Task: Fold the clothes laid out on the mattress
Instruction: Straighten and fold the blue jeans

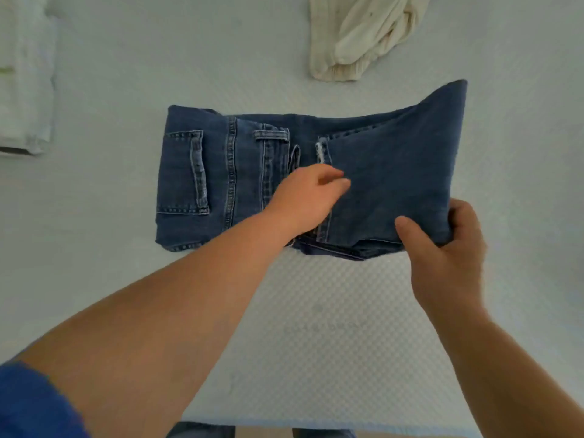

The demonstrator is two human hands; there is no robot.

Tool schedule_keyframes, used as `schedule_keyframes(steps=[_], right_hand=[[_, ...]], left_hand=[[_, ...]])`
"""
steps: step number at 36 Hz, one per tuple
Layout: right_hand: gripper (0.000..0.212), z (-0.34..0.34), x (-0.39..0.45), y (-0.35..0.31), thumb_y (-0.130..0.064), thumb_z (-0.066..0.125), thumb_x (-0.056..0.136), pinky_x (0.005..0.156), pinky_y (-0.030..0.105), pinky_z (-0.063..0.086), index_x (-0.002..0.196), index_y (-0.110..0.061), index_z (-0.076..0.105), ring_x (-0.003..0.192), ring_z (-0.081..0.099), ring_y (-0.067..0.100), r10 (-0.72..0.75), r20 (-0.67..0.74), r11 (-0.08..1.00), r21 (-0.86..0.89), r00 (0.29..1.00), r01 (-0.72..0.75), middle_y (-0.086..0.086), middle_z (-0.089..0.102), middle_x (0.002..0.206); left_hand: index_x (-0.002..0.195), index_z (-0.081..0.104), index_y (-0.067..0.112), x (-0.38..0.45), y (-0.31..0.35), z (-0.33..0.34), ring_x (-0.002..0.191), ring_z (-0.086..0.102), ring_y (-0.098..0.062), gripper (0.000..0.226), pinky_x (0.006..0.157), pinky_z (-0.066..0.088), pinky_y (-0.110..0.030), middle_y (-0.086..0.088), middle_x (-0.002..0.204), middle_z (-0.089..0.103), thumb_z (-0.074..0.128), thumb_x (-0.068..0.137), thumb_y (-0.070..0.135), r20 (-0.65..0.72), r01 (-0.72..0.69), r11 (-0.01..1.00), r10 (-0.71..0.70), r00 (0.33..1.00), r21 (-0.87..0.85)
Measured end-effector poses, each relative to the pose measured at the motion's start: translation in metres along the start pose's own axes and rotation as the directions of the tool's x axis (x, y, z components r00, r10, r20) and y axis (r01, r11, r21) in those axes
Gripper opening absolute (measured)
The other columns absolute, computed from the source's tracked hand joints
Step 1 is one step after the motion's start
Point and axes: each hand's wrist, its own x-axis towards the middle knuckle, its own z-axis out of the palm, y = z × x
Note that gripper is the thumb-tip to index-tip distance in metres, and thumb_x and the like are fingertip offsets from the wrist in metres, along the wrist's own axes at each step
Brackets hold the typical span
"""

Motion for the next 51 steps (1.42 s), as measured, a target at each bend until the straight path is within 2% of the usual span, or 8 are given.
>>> schedule_keyframes(steps=[4, 11, 17, 24, 28, 38, 42, 51], right_hand=[[0.025, 0.05, -0.03, -0.042, -0.019, 0.064, 0.076, 0.052, 0.008, 0.042, 0.085, -0.038, 0.048, 0.064, 0.055, -0.005, -0.149, 0.048, 0.989, 0.013, 0.988, 0.149, -0.023, 0.06, 0.076], [0.029, 0.184, -0.076, -0.062, -0.009, 0.067, 0.073, 0.076, 0.016, 0.041, 0.102, -0.012, 0.061, 0.087, 0.052, 0.01, -0.332, 0.271, 0.923, -0.107, 0.904, 0.371, 0.002, 0.06, 0.093], [0.039, 0.234, -0.096, -0.025, -0.027, 0.065, 0.084, 0.091, 0.037, 0.043, 0.119, -0.012, 0.056, 0.103, 0.05, 0.02, -0.163, 0.622, 0.837, -0.324, 0.766, 0.441, 0.003, 0.054, 0.113], [0.04, 0.187, -0.081, -0.01, -0.027, 0.065, 0.08, 0.104, 0.033, 0.024, 0.117, -0.011, 0.061, 0.119, 0.045, 0.021, -0.255, 0.205, 0.761, -0.56, 0.945, 0.327, 0.006, 0.052, 0.125], [0.058, 0.177, -0.072, 0.004, -0.039, 0.063, 0.084, 0.114, 0.038, 0.018, 0.136, -0.02, 0.046, 0.132, 0.024, 0.016, -0.013, 0.221, 0.758, -0.634, 0.975, 0.154, -0.002, 0.031, 0.144], [0.055, 0.173, -0.035, 0.013, -0.044, 0.062, 0.082, 0.086, 0.029, 0.039, 0.131, -0.025, 0.043, 0.108, 0.043, 0.005, 0.251, -0.031, 0.913, -0.324, 0.967, -0.248, -0.016, 0.037, 0.125], [0.052, 0.167, -0.013, 0.013, -0.03, 0.071, 0.081, 0.092, 0.038, 0.048, 0.126, -0.012, 0.052, 0.104, 0.059, 0.019, 0.577, 0.129, 0.815, -0.021, 0.807, -0.579, 0.001, 0.061, 0.119], [0.052, 0.141, -0.049, -0.035, -0.036, 0.078, 0.061, 0.057, 0.022, 0.055, 0.105, -0.018, 0.059, 0.083, 0.07, 0.013, 0.531, 0.411, 0.804, 0.032, 0.741, -0.594, -0.006, 0.073, 0.092]], left_hand=[[0.094, 0.069, 0.03, -0.024, -0.014, -0.054, 0.095, 0.066, -0.014, 0.036, 0.081, 0.053, -0.037, 0.003, 0.099, 0.071, 0.054, 0.081, 0.06, 0.182, 0.294, 0.729, -0.231, 0.956, -0.618], [0.135, 0.05, 0.009, -0.045, -0.081, -0.149, 0.126, 0.047, -0.036, 0.087, 0.103, 0.04, -0.045, -0.019, 0.138, 0.048, 0.043, 0.075, 0.072, 0.361, 0.346, 0.285, 0.002, 0.932, -0.894], [0.099, 0.067, 0.009, -0.029, -0.126, -0.146, 0.088, 0.068, -0.026, 0.022, 0.073, 0.056, -0.035, -0.008, 0.095, 0.072, 0.07, 0.08, 0.018, -0.014, 0.299, 0.737, -0.385, 0.923, -0.606], [0.079, 0.054, 0.036, -0.03, -0.119, -0.152, 0.067, 0.055, 0.014, 0.018, 0.054, 0.038, -0.001, 0.02, 0.076, 0.059, 0.063, 0.081, 0.02, -0.395, -0.126, 0.957, 0.012, 0.918, -0.263], [0.088, 0.055, 0.025, -0.025, -0.137, -0.166, 0.07, 0.054, 0.0, 0.007, 0.059, 0.04, -0.012, 0.015, 0.08, 0.058, 0.061, 0.084, 0.025, -0.395, -0.022, 0.994, -0.023, 0.919, -0.11], [0.124, 0.046, 0.014, -0.035, -0.177, -0.144, 0.104, 0.057, -0.023, 0.063, 0.077, 0.04, -0.029, -0.004, 0.122, 0.056, 0.064, 0.078, 0.052, -0.291, 0.313, 0.933, -0.353, 0.889, -0.178], [0.12, 0.051, 0.013, -0.048, -0.169, -0.134, 0.093, 0.055, -0.015, 0.058, 0.077, 0.042, -0.027, 0.0, 0.115, 0.059, 0.068, 0.077, 0.049, -0.148, 0.332, 0.89, -0.391, 0.908, -0.313], [0.107, 0.056, 0.025, -0.118, -0.157, -0.162, 0.098, 0.064, -0.018, 0.035, 0.09, 0.052, -0.041, 0.0, 0.113, 0.065, 0.073, 0.078, 0.018, 0.013, 0.32, 0.636, -0.439, 0.899, -0.702]])
